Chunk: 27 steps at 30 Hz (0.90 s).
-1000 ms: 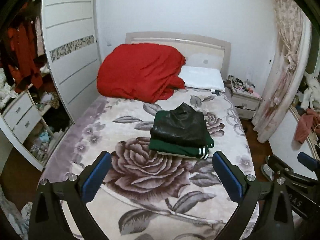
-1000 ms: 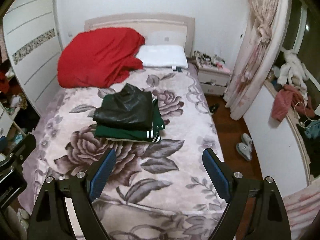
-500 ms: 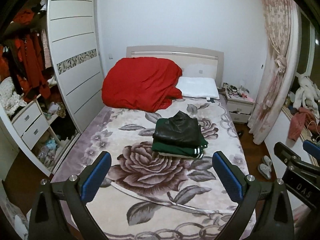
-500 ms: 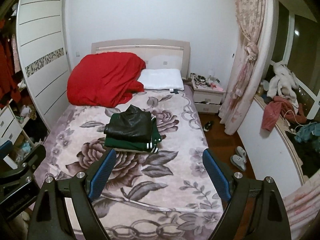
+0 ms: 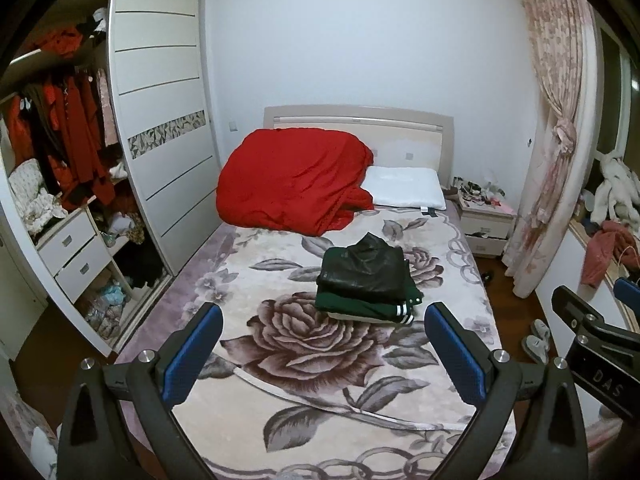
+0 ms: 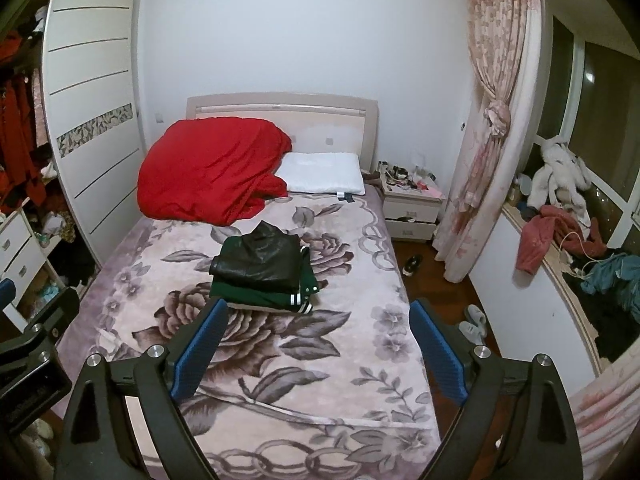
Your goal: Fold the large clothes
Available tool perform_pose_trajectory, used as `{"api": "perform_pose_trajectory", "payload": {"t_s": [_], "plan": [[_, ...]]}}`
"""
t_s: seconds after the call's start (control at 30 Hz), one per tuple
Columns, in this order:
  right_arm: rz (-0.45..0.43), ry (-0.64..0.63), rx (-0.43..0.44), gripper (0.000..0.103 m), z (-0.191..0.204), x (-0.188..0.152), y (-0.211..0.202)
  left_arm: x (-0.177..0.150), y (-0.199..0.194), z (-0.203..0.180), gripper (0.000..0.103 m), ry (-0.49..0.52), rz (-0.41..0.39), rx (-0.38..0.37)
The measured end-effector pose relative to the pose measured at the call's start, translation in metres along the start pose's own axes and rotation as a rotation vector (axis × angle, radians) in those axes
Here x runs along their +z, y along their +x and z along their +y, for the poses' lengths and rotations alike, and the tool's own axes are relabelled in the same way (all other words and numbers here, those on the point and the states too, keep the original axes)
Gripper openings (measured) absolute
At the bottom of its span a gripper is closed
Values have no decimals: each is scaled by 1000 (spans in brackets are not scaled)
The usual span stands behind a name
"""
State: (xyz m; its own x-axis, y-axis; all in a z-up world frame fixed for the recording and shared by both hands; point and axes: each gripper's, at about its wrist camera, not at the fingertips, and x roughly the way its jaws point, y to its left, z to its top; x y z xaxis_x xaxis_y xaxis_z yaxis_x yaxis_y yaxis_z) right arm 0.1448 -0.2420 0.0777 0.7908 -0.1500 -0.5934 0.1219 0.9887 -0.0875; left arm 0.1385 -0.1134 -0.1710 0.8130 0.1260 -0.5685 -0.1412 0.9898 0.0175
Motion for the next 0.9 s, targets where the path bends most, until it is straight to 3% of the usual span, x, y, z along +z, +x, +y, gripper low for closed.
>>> {"api": "perform_pose_trajectory", "payload": {"t_s": [0.9], "plan": [[-17, -7, 12, 98, -3, 6, -2, -4, -10, 4, 103, -8, -11, 4]]}}
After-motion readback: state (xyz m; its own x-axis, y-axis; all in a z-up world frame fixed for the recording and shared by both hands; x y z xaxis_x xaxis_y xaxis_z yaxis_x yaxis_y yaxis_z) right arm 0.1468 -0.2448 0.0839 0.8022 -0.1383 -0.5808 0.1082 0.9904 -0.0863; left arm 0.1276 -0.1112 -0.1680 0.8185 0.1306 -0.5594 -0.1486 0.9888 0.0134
